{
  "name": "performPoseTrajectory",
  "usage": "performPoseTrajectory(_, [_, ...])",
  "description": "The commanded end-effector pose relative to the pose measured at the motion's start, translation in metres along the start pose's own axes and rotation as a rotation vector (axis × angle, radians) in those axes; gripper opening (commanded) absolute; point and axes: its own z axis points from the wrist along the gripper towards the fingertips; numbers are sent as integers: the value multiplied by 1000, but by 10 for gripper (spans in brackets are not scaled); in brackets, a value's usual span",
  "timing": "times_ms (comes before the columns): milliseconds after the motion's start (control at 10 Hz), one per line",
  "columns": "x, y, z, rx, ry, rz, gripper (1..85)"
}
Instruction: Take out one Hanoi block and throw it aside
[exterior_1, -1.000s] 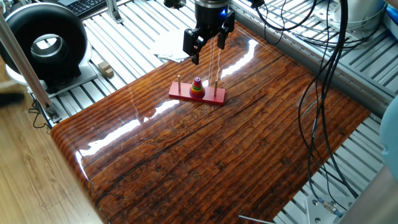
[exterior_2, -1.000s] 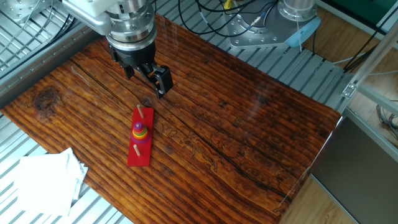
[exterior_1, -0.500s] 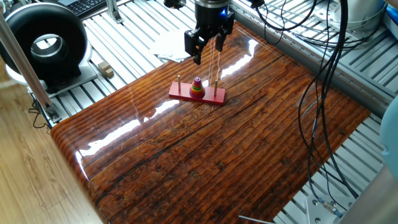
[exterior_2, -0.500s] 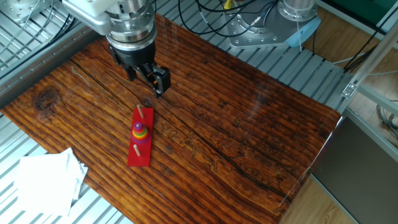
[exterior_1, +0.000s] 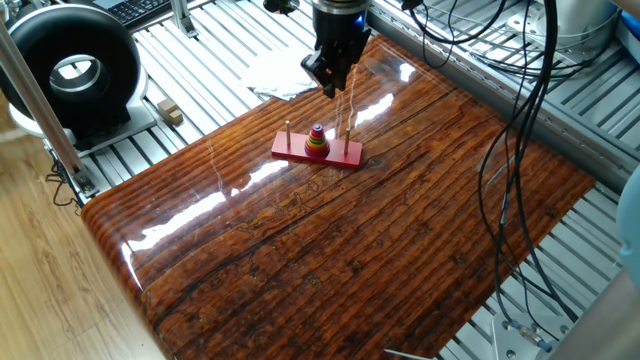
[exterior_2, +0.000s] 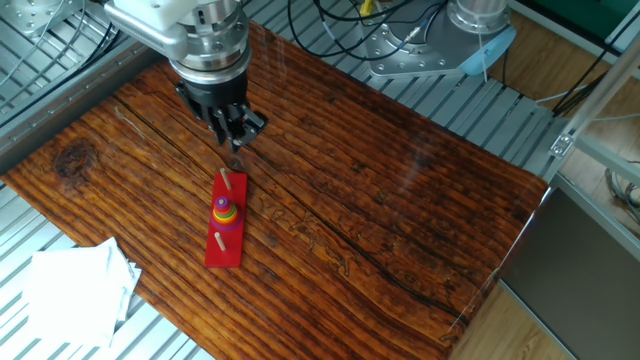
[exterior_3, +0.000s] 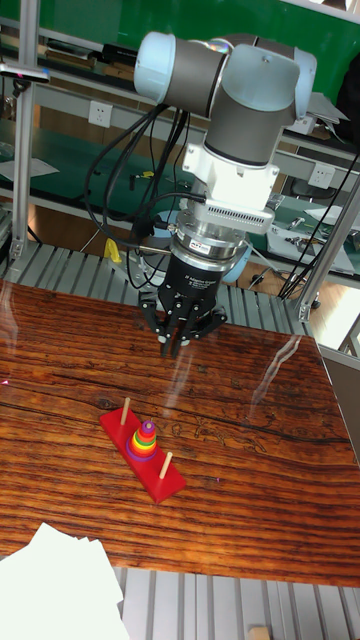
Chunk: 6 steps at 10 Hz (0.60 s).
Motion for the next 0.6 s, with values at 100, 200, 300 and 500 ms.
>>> performPoseTrajectory(100, [-2,4,-2,-15,-9,-2,10])
performPoseTrajectory(200, [-1,4,-1,-15,-4,0,10])
performPoseTrajectory(300, [1,4,0,-10,2,3,10])
performPoseTrajectory(500, [2,4,1,-4,4,13,10])
